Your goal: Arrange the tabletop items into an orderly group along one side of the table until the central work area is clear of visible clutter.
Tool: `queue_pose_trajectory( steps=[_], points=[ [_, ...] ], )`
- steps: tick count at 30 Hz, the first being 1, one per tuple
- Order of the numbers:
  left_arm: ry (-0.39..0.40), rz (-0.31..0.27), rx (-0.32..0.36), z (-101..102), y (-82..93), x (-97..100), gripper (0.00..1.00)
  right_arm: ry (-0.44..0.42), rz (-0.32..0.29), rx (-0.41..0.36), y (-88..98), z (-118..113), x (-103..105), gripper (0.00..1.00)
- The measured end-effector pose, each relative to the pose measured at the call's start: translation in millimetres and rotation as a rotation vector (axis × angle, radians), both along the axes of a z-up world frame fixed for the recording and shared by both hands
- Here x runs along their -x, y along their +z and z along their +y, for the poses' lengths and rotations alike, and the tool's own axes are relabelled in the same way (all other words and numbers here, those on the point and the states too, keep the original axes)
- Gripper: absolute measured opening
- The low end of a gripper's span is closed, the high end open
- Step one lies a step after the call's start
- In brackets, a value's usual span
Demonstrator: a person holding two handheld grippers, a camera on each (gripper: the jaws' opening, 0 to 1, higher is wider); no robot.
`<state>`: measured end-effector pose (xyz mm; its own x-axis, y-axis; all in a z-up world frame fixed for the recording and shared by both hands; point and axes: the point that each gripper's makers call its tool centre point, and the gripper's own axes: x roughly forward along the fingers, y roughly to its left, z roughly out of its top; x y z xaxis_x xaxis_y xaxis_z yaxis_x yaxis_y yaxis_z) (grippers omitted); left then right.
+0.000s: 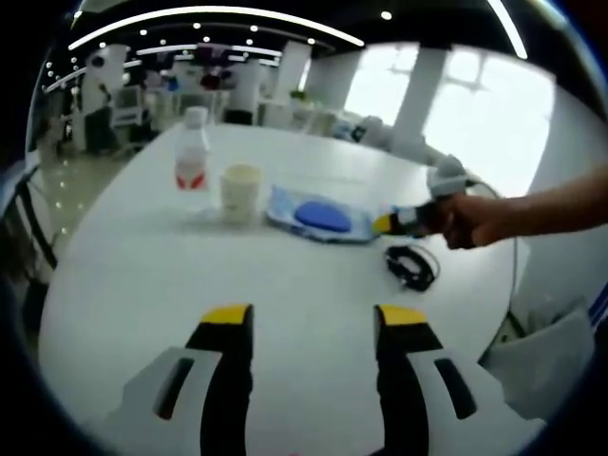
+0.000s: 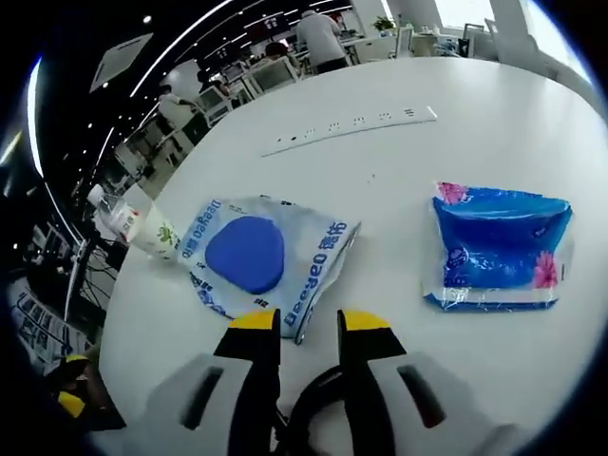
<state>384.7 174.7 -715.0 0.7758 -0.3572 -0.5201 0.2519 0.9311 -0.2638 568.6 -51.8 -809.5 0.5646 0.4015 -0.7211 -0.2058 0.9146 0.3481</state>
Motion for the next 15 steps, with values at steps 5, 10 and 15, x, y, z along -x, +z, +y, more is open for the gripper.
queue_pose_trajectory(
  steps=[5,10,15],
  points=[
    [0.005,0.002,0.007,0.9,0.0,0.1,0.48,-0.036,0.025,-0.047,-2.7,5.8,3.5,0.1],
    [0.009,0.001,0.007,2.0,-0.1,-0.4,0.48,-0.039,0.003,-0.036,3.0,11.1,2.3,0.02],
    [0.015,0.001,0.009,3.1,0.2,-0.6,0.48,-0.045,-0.004,-0.036,2.6,9.8,-1.9,0.01]
  ],
)
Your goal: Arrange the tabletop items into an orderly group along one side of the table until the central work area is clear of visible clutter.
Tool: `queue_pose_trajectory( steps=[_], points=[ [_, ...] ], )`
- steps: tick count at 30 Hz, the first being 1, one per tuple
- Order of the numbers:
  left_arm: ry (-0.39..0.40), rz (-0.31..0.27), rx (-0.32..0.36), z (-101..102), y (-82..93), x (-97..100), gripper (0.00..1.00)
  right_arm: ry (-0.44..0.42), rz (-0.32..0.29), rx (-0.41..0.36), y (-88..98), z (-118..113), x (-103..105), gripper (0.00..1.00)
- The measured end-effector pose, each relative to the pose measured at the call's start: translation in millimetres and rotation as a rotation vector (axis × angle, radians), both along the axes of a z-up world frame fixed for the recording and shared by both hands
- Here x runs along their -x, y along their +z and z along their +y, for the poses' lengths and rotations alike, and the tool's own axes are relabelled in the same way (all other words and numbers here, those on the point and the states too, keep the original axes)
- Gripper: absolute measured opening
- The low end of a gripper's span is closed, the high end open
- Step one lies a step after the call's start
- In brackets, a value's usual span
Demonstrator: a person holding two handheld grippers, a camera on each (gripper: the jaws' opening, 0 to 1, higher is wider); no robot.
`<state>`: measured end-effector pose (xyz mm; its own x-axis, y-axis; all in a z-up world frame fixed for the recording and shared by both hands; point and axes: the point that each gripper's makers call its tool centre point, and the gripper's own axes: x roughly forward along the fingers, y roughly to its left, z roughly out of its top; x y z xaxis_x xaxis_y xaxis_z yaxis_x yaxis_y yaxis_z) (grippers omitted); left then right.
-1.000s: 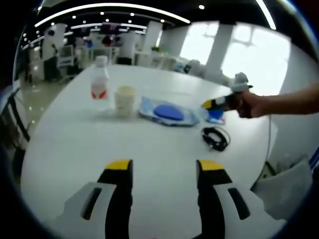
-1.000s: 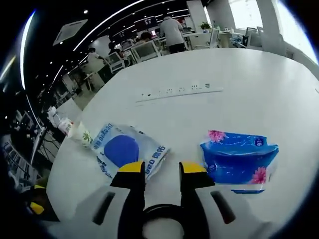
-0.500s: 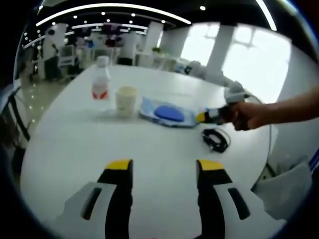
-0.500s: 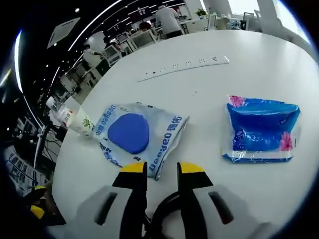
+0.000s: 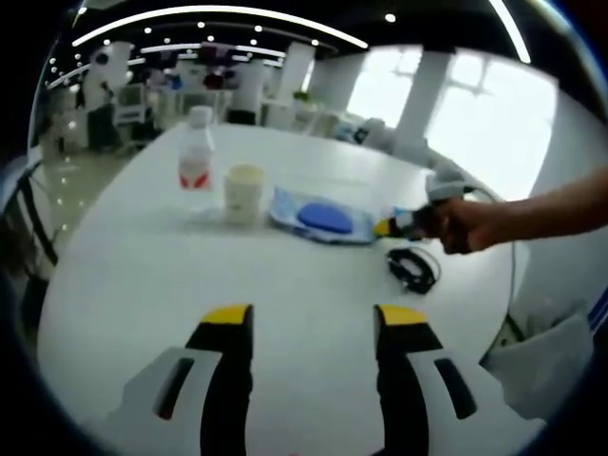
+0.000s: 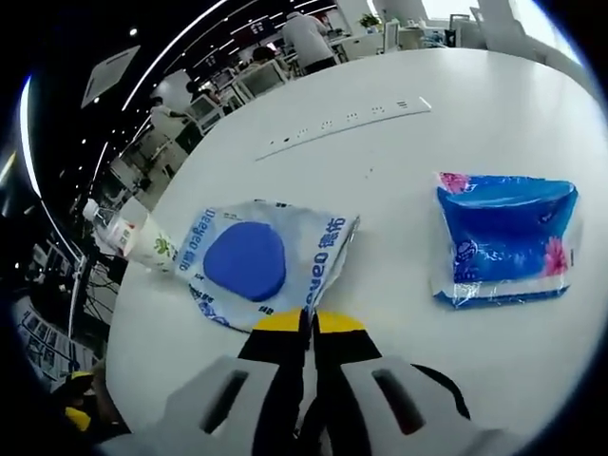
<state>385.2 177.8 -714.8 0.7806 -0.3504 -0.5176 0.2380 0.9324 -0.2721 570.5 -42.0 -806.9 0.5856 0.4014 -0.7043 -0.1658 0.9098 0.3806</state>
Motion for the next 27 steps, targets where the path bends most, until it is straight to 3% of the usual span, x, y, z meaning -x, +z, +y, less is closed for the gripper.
queue_pose_trajectory(
  steps=[15,27],
  points=[
    [0.005,0.006,-0.003,0.9,-1.7,0.2,0.48,0.017,-0.023,0.036,4.4,-9.2,-28.8,0.0],
    [0.016,0.011,-0.003,3.9,-3.6,-0.4,0.48,0.02,-0.034,0.046,4.5,-7.8,-40.3,0.0]
  ],
)
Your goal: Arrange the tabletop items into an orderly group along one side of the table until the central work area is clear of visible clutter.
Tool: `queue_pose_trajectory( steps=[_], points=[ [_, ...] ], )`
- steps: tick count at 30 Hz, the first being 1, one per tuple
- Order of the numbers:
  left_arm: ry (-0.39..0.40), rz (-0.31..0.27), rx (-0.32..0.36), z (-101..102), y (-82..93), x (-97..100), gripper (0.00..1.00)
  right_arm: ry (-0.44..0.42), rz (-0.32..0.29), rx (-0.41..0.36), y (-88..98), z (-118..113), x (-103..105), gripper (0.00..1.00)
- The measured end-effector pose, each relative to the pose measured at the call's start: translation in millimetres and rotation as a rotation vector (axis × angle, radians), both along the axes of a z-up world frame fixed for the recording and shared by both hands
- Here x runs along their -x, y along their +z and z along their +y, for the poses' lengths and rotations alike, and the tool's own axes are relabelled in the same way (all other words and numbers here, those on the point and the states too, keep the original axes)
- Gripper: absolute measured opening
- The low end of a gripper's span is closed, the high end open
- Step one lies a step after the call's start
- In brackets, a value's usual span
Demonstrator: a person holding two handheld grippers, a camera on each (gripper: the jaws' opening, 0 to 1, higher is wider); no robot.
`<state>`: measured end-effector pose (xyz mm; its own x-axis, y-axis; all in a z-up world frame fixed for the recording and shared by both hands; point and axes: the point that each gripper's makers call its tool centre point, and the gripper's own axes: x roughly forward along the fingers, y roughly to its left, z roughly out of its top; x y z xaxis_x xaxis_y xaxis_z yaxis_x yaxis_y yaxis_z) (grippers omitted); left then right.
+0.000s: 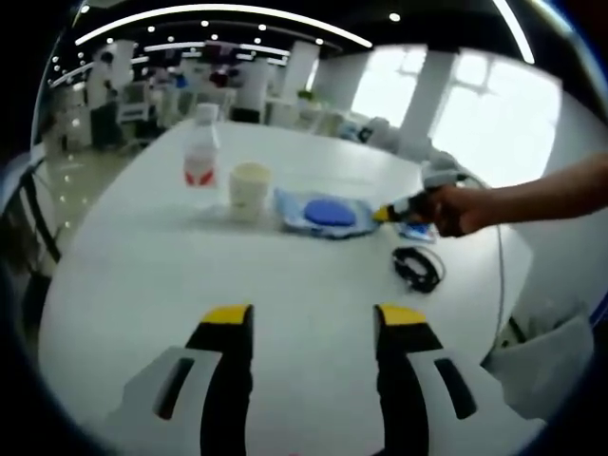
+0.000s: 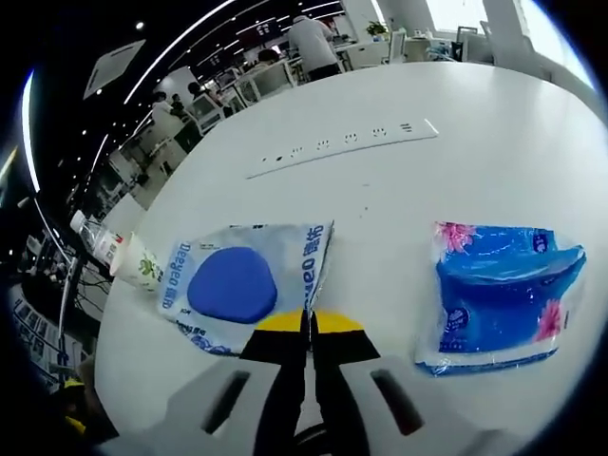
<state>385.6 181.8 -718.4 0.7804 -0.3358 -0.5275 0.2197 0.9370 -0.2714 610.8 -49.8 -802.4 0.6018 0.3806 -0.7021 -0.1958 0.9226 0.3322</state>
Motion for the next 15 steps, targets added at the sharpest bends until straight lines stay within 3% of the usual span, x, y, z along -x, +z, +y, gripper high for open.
queue_pose_trajectory(
  steps=[15],
  points=[
    [-0.009,-0.002,-0.006,-1.2,0.7,0.3,0.48,-0.003,0.001,-0.001,0.5,1.1,-3.9,0.0]
  ],
)
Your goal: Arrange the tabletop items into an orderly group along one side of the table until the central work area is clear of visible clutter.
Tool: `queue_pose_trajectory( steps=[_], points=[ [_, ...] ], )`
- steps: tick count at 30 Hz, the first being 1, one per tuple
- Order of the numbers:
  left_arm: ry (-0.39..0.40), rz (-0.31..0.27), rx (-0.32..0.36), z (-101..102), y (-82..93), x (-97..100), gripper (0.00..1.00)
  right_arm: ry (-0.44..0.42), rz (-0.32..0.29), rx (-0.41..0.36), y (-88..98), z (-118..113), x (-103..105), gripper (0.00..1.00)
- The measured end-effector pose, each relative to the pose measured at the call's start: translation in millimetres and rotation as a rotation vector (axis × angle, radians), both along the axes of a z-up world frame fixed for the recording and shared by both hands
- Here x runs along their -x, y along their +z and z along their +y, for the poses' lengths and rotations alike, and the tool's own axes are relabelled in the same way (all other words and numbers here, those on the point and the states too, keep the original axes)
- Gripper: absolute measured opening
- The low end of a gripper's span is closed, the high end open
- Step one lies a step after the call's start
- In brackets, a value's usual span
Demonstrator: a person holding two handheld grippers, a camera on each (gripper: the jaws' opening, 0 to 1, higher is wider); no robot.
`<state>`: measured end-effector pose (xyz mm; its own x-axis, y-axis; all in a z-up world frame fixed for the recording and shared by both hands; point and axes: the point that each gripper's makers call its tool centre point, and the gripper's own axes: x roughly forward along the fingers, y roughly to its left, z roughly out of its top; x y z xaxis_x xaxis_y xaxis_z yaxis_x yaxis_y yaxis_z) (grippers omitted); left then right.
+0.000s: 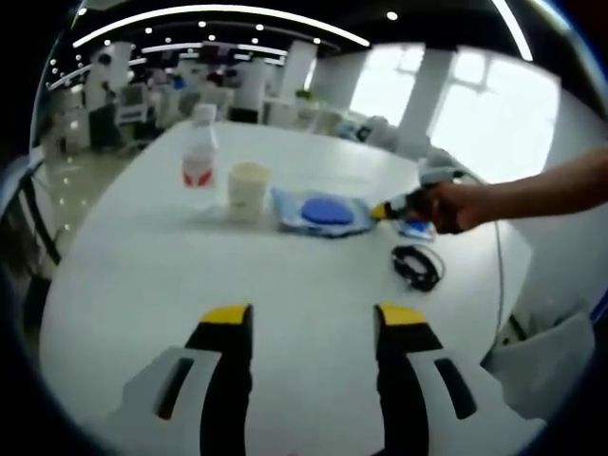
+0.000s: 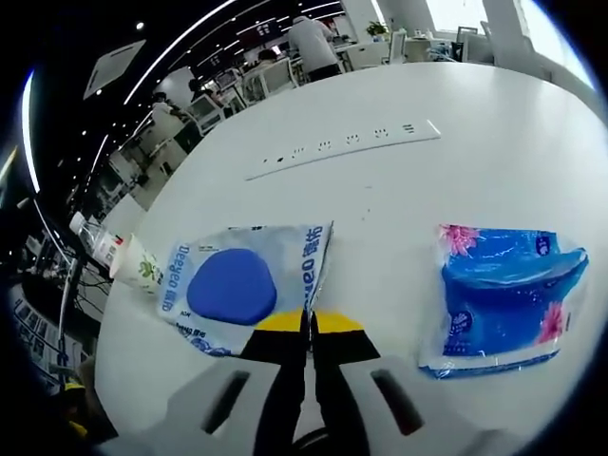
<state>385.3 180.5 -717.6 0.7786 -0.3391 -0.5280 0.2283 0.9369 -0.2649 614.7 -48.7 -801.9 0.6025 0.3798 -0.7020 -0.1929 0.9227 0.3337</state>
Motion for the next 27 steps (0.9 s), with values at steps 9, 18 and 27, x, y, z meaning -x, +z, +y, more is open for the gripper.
queue_pose_trajectory(
  steps=[9,18,27],
  points=[
    [0.003,0.002,-0.002,1.3,-0.1,0.0,0.48,-0.004,-0.01,0.005,4.8,-1.4,-1.1,0.08],
    [0.001,-0.004,0.0,0.6,0.7,-0.5,0.48,0.01,-0.023,-0.009,19.2,-4.3,5.5,0.2],
    [-0.003,-0.006,-0.001,-0.6,1.4,-0.3,0.48,0.026,-0.032,-0.038,33.8,-2.7,13.1,0.23]
  ],
)
